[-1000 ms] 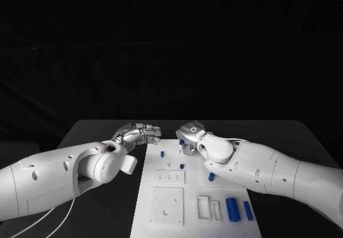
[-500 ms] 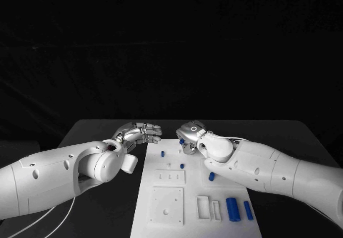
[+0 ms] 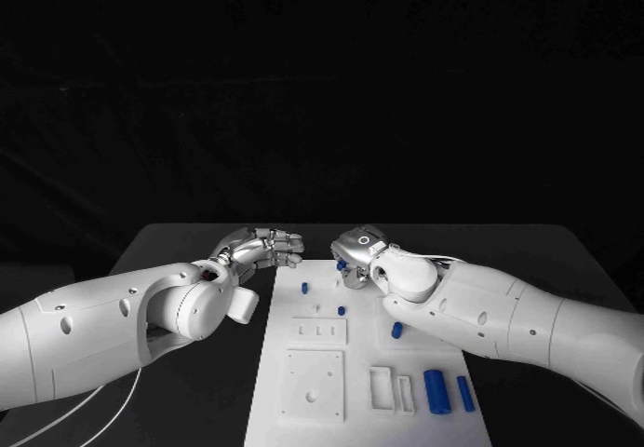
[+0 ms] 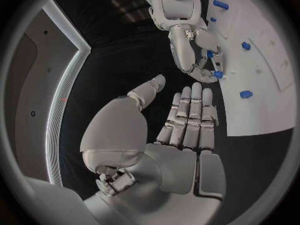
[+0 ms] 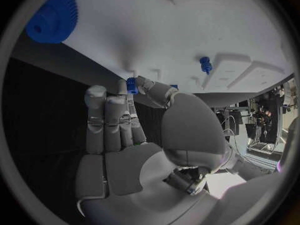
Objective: Assemble the parts on the task board
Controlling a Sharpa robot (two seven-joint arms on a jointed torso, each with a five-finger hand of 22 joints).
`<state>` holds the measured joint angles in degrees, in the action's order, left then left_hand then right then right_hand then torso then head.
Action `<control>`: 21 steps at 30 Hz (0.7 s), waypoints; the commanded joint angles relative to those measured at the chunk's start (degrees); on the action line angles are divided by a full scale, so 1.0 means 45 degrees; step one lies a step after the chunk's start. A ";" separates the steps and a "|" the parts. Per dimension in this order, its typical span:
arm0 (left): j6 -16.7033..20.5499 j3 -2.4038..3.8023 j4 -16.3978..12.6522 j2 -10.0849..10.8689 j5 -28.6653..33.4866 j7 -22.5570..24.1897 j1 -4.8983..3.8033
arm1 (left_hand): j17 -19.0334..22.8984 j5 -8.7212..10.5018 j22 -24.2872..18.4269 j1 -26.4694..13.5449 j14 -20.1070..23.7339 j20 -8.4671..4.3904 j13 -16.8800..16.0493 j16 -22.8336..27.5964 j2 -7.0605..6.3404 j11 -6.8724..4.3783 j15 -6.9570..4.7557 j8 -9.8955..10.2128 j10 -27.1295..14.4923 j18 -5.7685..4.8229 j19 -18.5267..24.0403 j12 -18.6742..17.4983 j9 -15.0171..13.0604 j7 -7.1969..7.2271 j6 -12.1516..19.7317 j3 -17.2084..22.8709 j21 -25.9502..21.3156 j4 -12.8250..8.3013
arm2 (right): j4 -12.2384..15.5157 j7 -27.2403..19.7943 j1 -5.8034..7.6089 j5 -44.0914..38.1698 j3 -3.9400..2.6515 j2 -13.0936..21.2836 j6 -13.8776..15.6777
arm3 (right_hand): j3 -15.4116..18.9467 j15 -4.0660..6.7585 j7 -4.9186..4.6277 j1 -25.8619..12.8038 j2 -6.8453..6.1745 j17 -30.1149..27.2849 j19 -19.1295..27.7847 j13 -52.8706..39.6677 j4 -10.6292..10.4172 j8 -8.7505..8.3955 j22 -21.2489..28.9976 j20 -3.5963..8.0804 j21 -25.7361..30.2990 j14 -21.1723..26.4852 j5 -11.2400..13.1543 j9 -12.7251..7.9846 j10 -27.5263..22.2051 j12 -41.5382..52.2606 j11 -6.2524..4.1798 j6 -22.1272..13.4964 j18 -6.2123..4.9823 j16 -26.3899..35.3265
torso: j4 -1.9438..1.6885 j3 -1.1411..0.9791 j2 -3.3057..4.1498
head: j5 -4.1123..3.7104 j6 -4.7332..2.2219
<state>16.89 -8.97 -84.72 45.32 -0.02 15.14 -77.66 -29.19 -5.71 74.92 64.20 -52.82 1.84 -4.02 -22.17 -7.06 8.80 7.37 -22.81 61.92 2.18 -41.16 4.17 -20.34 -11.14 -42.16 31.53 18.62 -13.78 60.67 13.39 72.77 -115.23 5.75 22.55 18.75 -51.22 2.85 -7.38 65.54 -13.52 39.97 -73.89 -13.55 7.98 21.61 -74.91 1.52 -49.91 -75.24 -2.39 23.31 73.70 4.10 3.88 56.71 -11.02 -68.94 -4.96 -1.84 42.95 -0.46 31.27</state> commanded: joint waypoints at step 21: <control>-0.0038 0.0014 -0.0002 -0.0029 -0.0063 0.0014 -0.0075 | 0.0011 -0.0073 0.0289 -0.0022 0.0021 0.0019 0.0014 0.0060 -0.0010 0.0067 0.0079 0.0082 -0.0001 0.0116 0.0069 -0.0061 -0.0018 -0.0126 0.0074 0.0017 0.0052 -0.0039 | 0.0012 -0.0148 -0.0012 0.0187 0.0022 -0.0023 -0.0406 | 0.0121 -0.0108 -0.0047 0.0073 -0.0232 -0.0098 0.0087 0.0065 0.0069 -0.0124 -0.0200 -0.0021 -0.0024 0.0062 -0.0091 -0.0025 -0.0226 -0.0081 0.0045 -0.0188 -0.0886 -0.0036 | 0.0014 0.0000 -0.0002 | 0.0024 0.0062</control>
<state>16.91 -8.97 -84.62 45.29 -0.07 14.94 -77.86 -29.19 -5.71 74.91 64.20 -52.82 1.84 -4.02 -22.17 -7.06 8.80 7.37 -22.81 61.92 2.18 -41.16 4.17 -20.34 -11.14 -42.16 31.53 18.62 -13.78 60.76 13.27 72.82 -114.51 5.76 22.51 18.53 -50.91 2.57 -7.56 65.94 -14.03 39.60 -73.69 -13.31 8.29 21.28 -74.90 1.32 -49.91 -75.13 -2.67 23.29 73.03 4.10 4.15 56.13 -11.01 -68.95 -4.93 -1.83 42.95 -0.31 31.54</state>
